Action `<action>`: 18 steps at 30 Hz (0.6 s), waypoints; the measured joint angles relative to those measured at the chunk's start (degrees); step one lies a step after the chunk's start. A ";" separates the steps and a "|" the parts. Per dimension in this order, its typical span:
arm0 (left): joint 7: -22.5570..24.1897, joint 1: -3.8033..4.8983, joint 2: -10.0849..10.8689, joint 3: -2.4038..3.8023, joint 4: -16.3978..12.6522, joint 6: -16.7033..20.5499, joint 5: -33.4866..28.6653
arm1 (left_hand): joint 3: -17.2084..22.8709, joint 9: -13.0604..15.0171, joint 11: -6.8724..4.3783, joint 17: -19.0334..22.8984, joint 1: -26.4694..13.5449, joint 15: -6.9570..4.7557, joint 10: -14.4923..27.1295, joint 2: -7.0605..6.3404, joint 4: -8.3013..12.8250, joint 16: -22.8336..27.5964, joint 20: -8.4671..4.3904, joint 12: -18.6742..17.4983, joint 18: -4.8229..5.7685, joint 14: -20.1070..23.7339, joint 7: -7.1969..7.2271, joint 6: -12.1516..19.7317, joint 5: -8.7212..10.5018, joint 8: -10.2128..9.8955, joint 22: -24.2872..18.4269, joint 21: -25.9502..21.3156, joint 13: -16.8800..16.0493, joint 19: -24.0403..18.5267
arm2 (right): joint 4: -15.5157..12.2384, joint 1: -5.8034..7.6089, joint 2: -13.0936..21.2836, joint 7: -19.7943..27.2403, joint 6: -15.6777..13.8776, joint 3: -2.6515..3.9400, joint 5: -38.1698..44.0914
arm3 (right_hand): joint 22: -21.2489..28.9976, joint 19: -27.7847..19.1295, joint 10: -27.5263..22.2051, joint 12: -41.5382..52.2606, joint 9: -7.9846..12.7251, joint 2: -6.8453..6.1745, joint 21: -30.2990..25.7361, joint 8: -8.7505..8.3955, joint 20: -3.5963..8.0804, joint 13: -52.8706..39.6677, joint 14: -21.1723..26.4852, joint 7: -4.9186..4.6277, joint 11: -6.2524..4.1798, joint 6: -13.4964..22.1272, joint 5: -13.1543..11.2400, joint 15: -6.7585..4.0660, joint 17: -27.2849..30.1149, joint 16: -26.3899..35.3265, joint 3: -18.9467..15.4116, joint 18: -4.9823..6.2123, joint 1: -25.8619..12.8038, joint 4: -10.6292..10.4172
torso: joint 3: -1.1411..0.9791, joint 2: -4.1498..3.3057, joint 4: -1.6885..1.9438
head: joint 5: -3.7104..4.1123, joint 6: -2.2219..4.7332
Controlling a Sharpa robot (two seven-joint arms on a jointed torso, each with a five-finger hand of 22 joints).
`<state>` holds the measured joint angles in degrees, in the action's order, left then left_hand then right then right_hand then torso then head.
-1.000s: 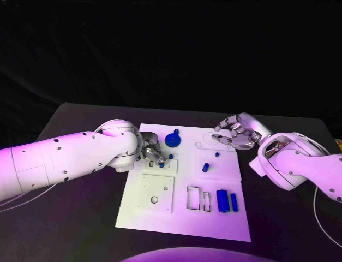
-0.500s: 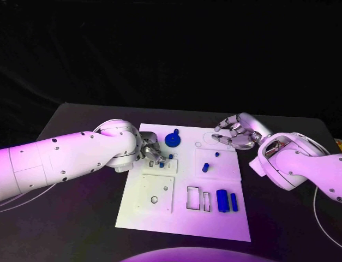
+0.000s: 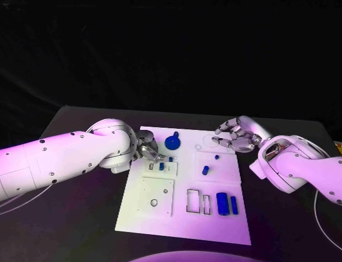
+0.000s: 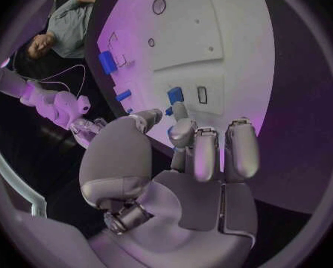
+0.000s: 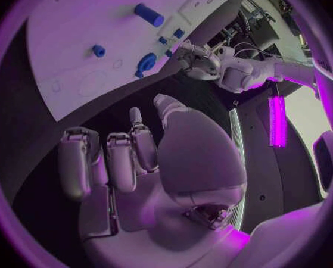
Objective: Assemble the parts on the task board
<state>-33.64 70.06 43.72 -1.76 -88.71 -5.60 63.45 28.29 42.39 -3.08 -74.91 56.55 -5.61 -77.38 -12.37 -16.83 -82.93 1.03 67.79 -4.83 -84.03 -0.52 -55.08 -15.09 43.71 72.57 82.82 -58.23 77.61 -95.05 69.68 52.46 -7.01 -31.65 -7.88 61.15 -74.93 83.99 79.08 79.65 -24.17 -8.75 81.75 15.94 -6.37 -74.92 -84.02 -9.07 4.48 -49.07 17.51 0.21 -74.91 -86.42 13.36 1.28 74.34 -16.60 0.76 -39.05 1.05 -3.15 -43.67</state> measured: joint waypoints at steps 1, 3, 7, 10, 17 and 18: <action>-0.04 0.03 0.27 0.27 -0.22 0.05 -0.24 | -0.33 0.01 0.00 0.00 0.18 0.00 0.44 0.17 0.01 0.00 0.00 -0.35 0.00 0.00 -0.11 0.11 0.00 -0.16 -0.07 0.00 0.33 0.00 | 0.02 -0.01 0.02 0.00 0.00 0.00 0.00 | 0.00 0.00 0.00 0.00 0.00 0.00 0.00 0.00 0.00 0.00 0.00 0.00 0.00 0.00 0.00 0.00 0.00 0.00 0.00 0.00 0.00 0.00 | 0.00 -0.01 0.00 | 0.05 0.07; -0.14 0.19 0.84 0.74 -0.56 0.12 -0.75 | -0.92 -0.05 0.38 0.00 0.35 0.00 0.96 0.35 -0.03 0.00 0.00 -0.86 0.00 0.00 -0.53 1.10 -0.21 -0.96 -0.44 0.00 1.00 0.00 | 0.05 -0.01 0.05 0.01 0.00 0.00 0.01 | 0.00 0.00 0.00 0.00 -0.03 0.00 0.00 0.00 0.00 0.00 0.00 0.00 0.00 0.00 0.00 0.00 0.00 0.00 0.00 0.00 0.00 0.00 | 0.00 -0.02 -0.02 | 0.15 0.16; -0.39 0.81 2.05 1.87 -0.87 0.07 -1.86 | -1.53 -0.81 0.73 0.00 0.79 0.00 1.32 0.79 -0.05 0.00 0.00 -1.24 0.00 0.00 -1.22 2.70 -0.21 -2.68 -0.90 0.00 1.54 0.00 | 0.10 -0.03 0.12 0.01 0.00 0.00 0.02 | 0.01 0.00 0.00 0.00 -0.04 0.01 0.00 0.00 0.00 0.00 0.00 0.00 0.00 0.00 0.00 0.00 0.00 0.00 0.00 0.00 0.00 0.00 | 0.00 -0.05 -0.04 | 0.31 0.26; -0.54 1.61 2.29 2.60 -0.29 -0.12 -2.34 | -2.07 -2.21 1.61 0.00 1.24 0.84 1.67 1.24 -0.01 0.00 0.49 -1.20 0.00 0.02 -2.41 4.48 -0.21 -5.51 -0.70 0.00 1.33 0.04 | 0.14 -0.04 0.16 0.02 0.00 0.00 0.03 | 0.01 0.00 0.00 0.00 -0.04 0.23 0.00 0.00 0.00 0.00 0.00 0.00 0.00 0.00 0.00 0.00 0.00 0.00 0.00 0.00 -0.23 0.00 | 0.00 -0.05 -0.03 | 0.38 0.27; -0.58 2.87 1.07 3.12 4.04 -1.13 -2.24 | -2.38 -3.53 2.39 0.00 1.82 1.44 1.71 1.21 0.00 0.00 0.94 -0.54 0.00 0.00 -3.36 5.43 -0.21 -7.80 -0.73 0.00 0.85 -0.11 | 0.21 -0.04 0.17 0.02 0.00 0.00 0.04 | 0.01 0.00 0.00 0.00 -0.04 0.23 0.00 0.00 0.00 0.00 0.00 0.00 0.00 0.00 0.00 0.00 0.00 0.00 0.00 -0.01 -0.23 0.00 | 0.01 -0.08 0.00 | 0.39 0.24; -0.57 2.93 0.78 3.12 4.79 -1.30 -2.19 | -2.38 -3.69 2.39 0.00 1.82 1.44 1.71 1.21 0.00 0.00 0.94 -0.54 0.00 0.00 -3.36 5.43 -0.21 -7.98 -0.74 0.00 0.91 -0.11 | 0.22 -0.04 0.16 0.02 0.00 0.00 0.04 | 0.01 0.00 0.00 0.00 -0.04 0.23 0.00 0.00 0.00 0.00 0.00 0.00 0.00 0.00 0.00 0.00 0.00 0.00 0.00 0.00 -0.23 0.00 | 0.01 -0.08 -0.01 | 0.36 0.24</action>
<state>-34.21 72.99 44.50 1.36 -83.91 -6.90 61.26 25.91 38.70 -0.70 -74.90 58.37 -4.17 -75.67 -11.16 -16.83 -82.93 1.97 67.25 -4.83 -84.04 -3.88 -49.65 -15.31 35.74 71.83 82.82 -57.32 77.50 -94.83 69.64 52.61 -6.99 -31.65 -7.88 61.20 -74.92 83.99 79.08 79.65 -24.22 -8.52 81.75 15.94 -6.37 -74.92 -84.02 -9.07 4.48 -49.06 17.51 0.21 -74.90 -86.43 13.36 1.28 74.11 -16.60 0.77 -39.13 1.05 -2.80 -43.43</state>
